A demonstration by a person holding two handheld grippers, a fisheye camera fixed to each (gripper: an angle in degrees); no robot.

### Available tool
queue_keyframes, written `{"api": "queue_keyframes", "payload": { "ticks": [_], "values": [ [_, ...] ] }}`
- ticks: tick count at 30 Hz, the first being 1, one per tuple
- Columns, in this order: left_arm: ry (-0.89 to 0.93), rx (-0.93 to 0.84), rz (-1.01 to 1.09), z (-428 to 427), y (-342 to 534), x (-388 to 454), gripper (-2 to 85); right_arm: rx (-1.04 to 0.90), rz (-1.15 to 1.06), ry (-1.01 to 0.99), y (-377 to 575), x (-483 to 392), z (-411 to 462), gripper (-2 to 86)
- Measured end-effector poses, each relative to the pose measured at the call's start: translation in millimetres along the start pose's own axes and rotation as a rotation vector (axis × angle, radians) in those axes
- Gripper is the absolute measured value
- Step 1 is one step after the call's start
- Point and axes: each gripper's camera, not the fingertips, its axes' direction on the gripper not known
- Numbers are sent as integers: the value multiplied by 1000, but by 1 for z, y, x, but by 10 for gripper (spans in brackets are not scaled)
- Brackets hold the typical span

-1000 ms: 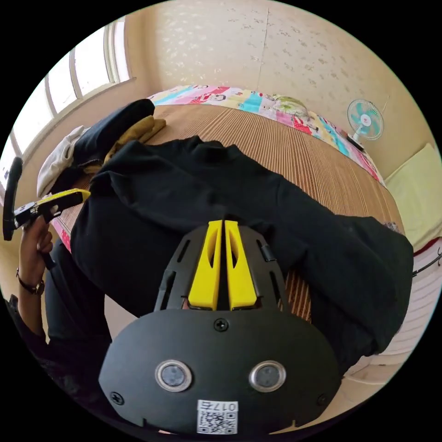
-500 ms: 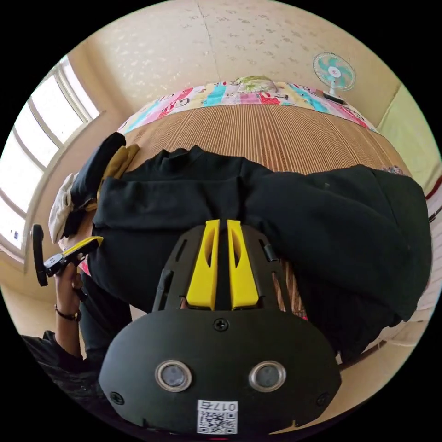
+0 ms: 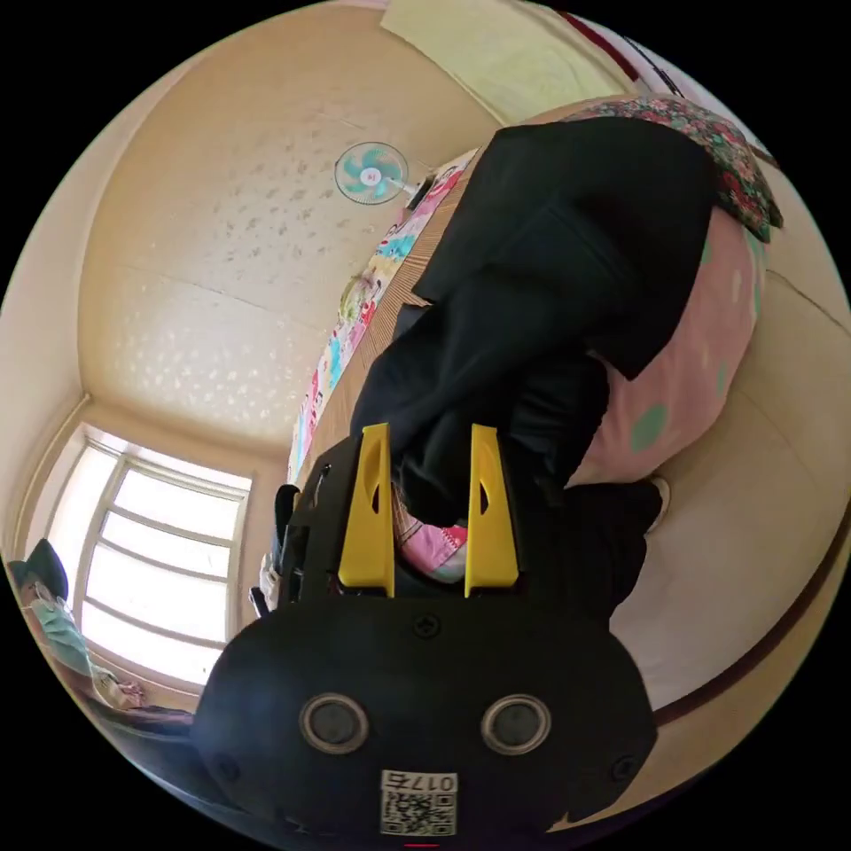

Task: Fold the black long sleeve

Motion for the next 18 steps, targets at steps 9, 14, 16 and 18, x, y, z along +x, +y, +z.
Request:
{"api": "queue_keyframes", "payload": {
  "ticks": [9,14,16,18],
  "values": [
    [-6,-24,-43,3,1,4,52,169,123,-189,16,33,18,129],
    [-3,-14,-31,3,5,5,52,377,278,-78,22,40,3,104],
    [13,-15,-44,3,7,2,52,369,256,-58,0,40,5,47],
    [31,-15,-57,4,8,-1,52,344,253,10,-18,26,10,31]
  ]
}}
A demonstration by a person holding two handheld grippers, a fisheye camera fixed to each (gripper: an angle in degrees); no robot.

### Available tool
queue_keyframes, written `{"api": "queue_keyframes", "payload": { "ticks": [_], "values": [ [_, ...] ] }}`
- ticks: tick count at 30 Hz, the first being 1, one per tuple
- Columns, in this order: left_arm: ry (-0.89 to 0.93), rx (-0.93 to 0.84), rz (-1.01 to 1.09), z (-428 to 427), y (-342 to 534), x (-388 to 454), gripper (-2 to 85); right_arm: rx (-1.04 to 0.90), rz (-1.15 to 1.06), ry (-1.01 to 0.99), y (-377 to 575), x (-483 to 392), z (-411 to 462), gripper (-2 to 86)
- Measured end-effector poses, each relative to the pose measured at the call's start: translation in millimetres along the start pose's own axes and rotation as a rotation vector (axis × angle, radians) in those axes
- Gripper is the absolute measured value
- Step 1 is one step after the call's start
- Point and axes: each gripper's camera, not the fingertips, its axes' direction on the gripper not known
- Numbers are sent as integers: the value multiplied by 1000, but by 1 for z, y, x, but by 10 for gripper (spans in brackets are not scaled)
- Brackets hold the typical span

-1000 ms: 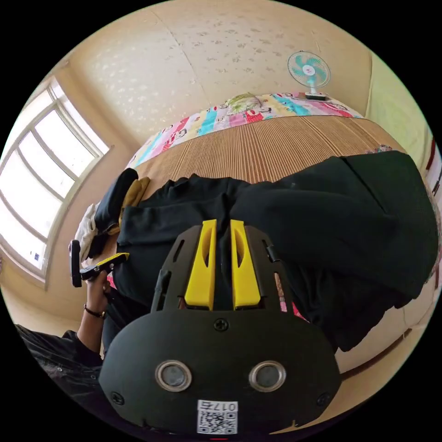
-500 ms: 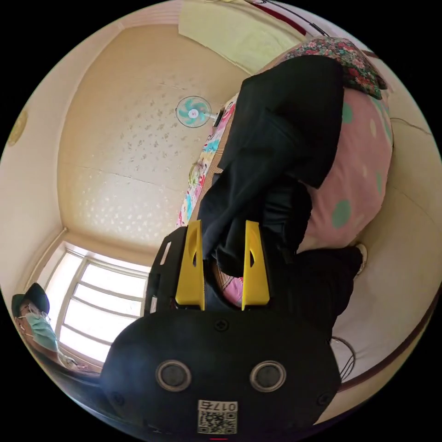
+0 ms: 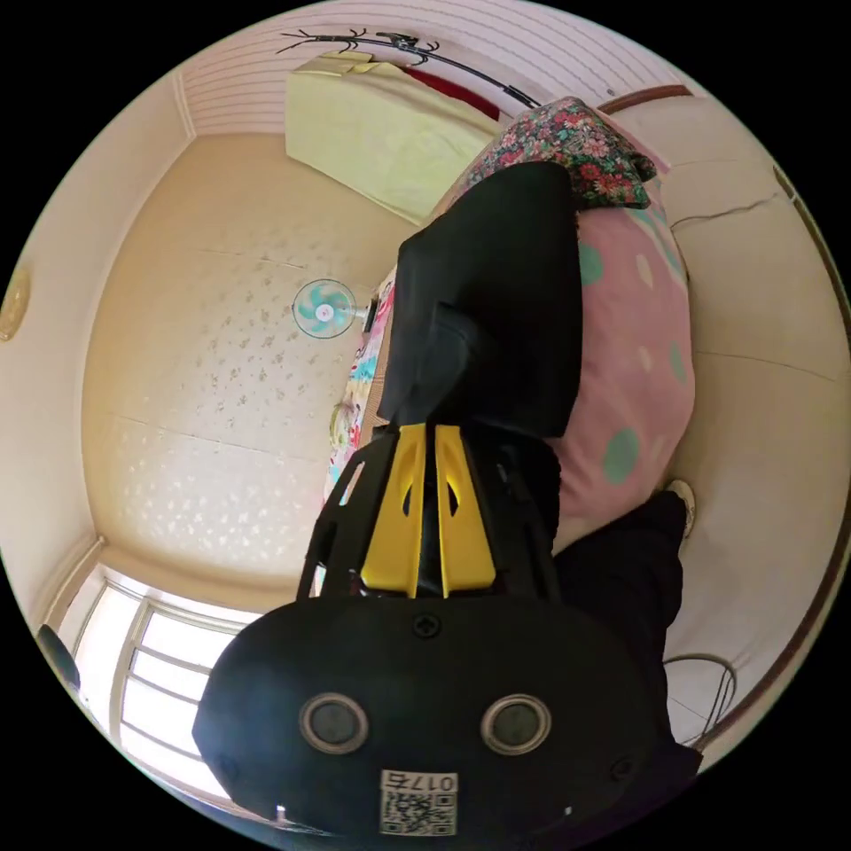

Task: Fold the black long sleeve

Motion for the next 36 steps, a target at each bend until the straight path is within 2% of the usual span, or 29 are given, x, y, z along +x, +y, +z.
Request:
{"api": "queue_keyframes", "payload": {
  "ticks": [2,4,5,7,9,11,13,14,15,16,18,20,22,23,25,26,27,28,29,31,36],
  "values": [
    [11,2,-5,0,1,-2,52,70,-157,-82,8,-53,0,23],
    [18,10,-2,-1,4,-3,52,61,-525,-212,49,-161,18,19],
    [21,11,-4,-1,5,-4,52,30,-593,-263,63,-186,27,19],
    [35,15,-14,-2,7,-7,52,-189,-757,-522,132,-270,83,19],
    [49,23,-21,-4,9,-10,52,-396,-818,-639,197,-314,136,22],
    [86,31,-39,-9,13,-17,52,-579,-864,-635,272,-337,192,26],
    [158,38,-120,-19,26,-38,51,-847,-1020,-481,376,-335,265,39],
    [168,42,-145,-22,30,-44,51,-928,-1060,-416,399,-328,282,44],
    [175,56,-180,-31,38,-56,52,-1088,-1095,-283,435,-311,311,55],
    [179,87,-177,-43,45,-65,55,-1192,-1095,-245,453,-293,321,70],
    [148,147,-153,-64,53,-72,61,-1182,-1074,-278,448,-280,308,78],
    [131,209,-95,-84,56,-71,64,-1068,-1084,-239,426,-279,284,83],
    [137,256,10,-94,46,-56,65,-816,-1119,-50,386,-283,248,83],
    [143,254,33,-93,42,-51,65,-749,-1120,13,376,-283,242,82],
    [164,176,148,-63,18,-23,65,-555,-1088,228,347,-275,232,75],
    [163,126,180,-49,11,-15,65,-555,-1084,260,344,-271,236,73],
    [134,-24,231,-13,-3,3,63,-649,-1074,324,342,-263,258,67],
    [98,-41,241,2,-11,13,60,-812,-1072,422,347,-253,291,62],
    [88,3,245,0,-14,16,56,-866,-1096,454,351,-251,304,59],
    [17,-42,285,6,-42,36,51,-796,-1183,487,352,-276,329,47],
    [42,-49,285,32,-128,51,50,-788,-1183,572,335,-332,436,38]
  ]
}}
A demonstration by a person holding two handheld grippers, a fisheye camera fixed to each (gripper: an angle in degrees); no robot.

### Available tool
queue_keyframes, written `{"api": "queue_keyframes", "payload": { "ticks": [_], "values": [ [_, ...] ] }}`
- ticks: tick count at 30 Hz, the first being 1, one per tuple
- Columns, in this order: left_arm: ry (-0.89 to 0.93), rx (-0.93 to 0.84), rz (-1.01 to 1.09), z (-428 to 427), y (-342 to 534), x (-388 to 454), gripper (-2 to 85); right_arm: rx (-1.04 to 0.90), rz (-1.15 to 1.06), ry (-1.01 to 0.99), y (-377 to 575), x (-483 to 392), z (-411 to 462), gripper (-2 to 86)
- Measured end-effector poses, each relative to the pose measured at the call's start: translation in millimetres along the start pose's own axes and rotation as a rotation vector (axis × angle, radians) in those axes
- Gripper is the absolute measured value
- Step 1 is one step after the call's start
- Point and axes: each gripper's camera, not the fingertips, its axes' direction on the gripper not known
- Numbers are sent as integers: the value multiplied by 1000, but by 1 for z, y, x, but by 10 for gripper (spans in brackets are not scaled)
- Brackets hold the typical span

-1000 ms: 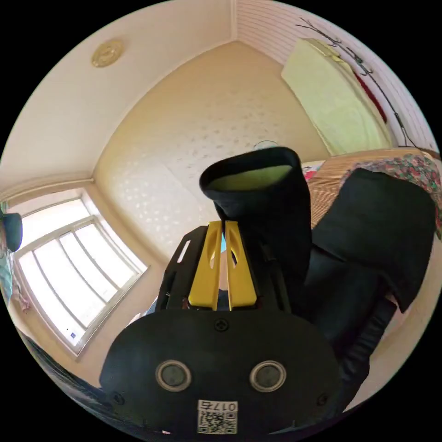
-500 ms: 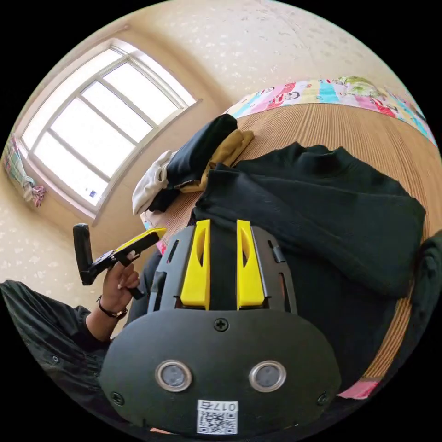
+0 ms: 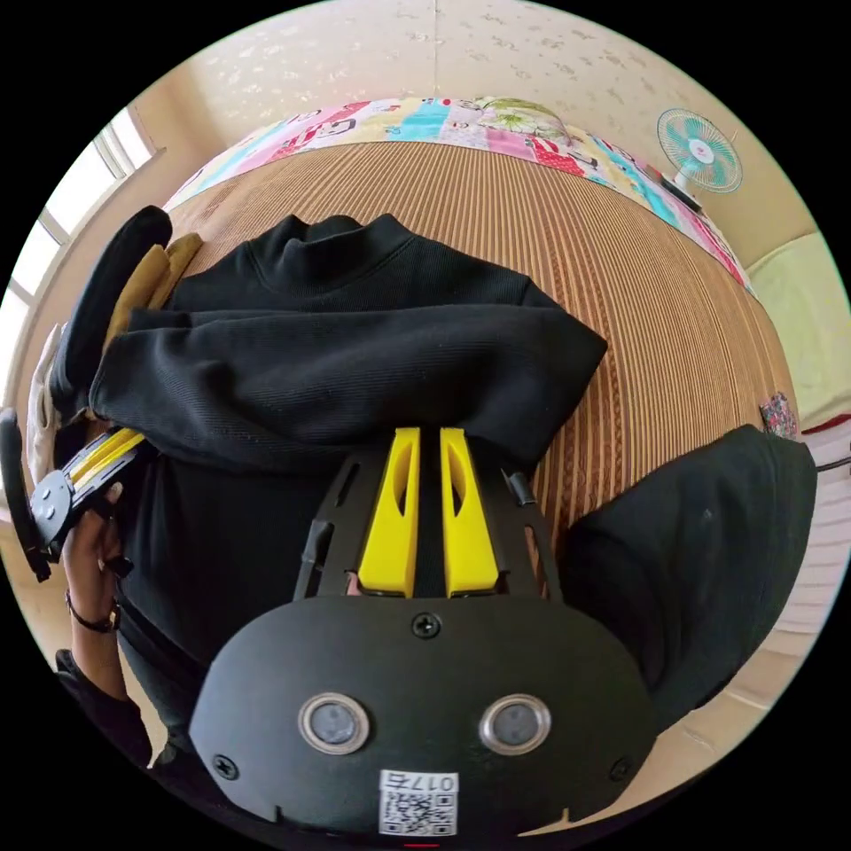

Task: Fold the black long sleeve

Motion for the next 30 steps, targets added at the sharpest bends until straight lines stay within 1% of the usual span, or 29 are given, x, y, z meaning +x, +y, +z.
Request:
{"api": "queue_keyframes", "payload": {
  "ticks": [2,4,5,6,7,9,11,12,13,14,16,19,22,24,27,30],
  "values": [
    [-22,6,2,7,-35,-10,52,1,-21,-23,-47,10,5,41],
    [42,-54,-29,-2,-66,-32,58,-56,-55,-118,-87,34,-1,51],
    [74,-43,-35,-10,-67,-39,59,-75,-42,-157,-91,42,-7,54],
    [119,23,-41,-32,-60,-53,62,-49,-26,-220,-88,56,-25,62],
    [125,88,-49,-54,-41,-66,66,17,-45,-266,-71,65,-47,72],
    [117,132,-36,-79,-1,-81,78,79,-92,-286,-27,72,-73,82],
    [143,134,4,-94,49,-92,95,101,-132,-266,34,77,-89,88],
    [178,141,24,-102,87,-101,102,109,-129,-261,79,83,-95,92],
    [223,137,33,-109,125,-111,105,102,-111,-271,123,91,-97,96],
    [245,129,31,-111,143,-116,105,85,-97,-281,145,96,-97,97],
    [293,66,-10,-117,205,-135,109,-24,-17,-299,215,114,-91,108],
    [283,-31,-62,-115,252,-147,123,-98,77,-315,265,137,-78,123],
    [325,-74,-84,-108,266,-152,139,-119,101,-423,268,153,-62,137],
    [317,-109,-78,-102,266,-155,144,-182,96,-406,259,158,-47,145],
    [297,-134,-49,-96,259,-159,141,-241,80,-472,249,169,-30,150],
    [276,-159,-45,-94,253,-166,130,-261,109,-466,249,183,-26,115]
  ]
}}
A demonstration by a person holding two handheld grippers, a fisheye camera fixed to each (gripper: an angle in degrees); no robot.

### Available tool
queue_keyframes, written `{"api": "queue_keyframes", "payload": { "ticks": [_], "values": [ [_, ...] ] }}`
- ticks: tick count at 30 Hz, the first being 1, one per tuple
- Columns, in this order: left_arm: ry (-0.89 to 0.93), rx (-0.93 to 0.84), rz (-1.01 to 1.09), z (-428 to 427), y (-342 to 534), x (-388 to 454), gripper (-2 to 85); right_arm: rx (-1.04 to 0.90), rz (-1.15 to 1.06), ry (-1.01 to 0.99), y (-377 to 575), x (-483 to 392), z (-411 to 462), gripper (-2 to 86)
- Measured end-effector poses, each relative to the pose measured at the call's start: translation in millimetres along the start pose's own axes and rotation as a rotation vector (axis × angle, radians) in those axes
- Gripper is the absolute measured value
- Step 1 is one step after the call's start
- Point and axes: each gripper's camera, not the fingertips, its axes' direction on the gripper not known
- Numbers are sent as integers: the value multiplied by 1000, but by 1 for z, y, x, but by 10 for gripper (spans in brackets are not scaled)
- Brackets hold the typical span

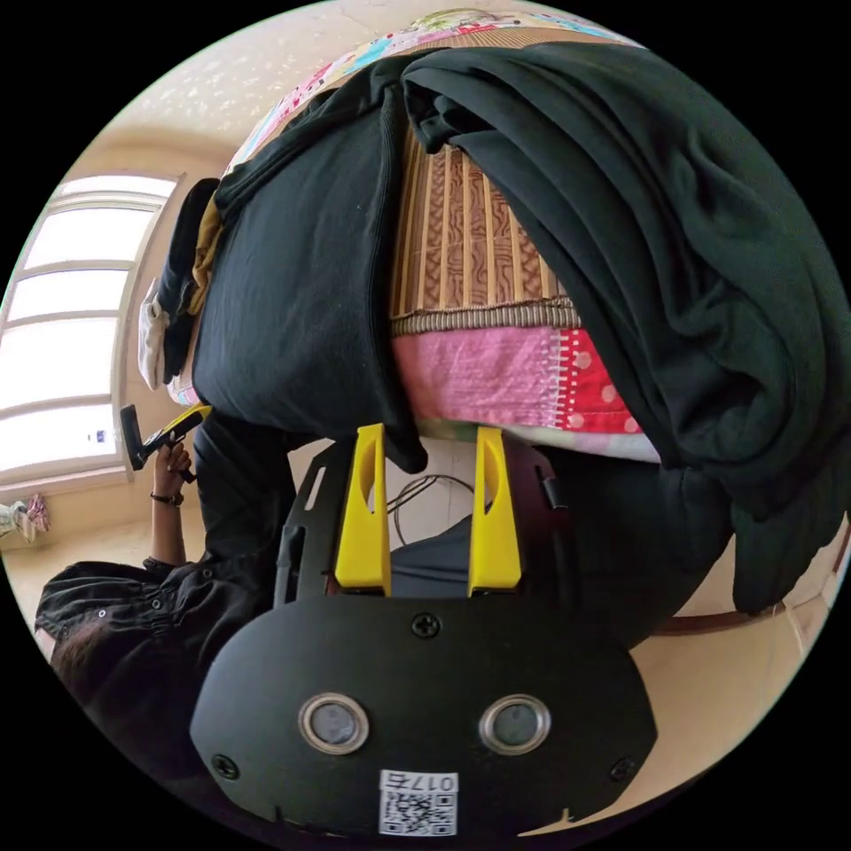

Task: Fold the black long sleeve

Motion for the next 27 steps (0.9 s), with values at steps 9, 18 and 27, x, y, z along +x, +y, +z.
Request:
{"api": "queue_keyframes", "payload": {
  "ticks": [9,18,27],
  "values": [
    [508,195,68,-75,33,-32,39,228,-226,-422,58,13,-66,27],
    [806,582,141,-226,104,-42,42,541,-552,-582,163,-21,-222,23],
    [560,575,-191,-157,-95,-41,46,580,-170,-417,-26,-26,-196,33]
  ]
}}
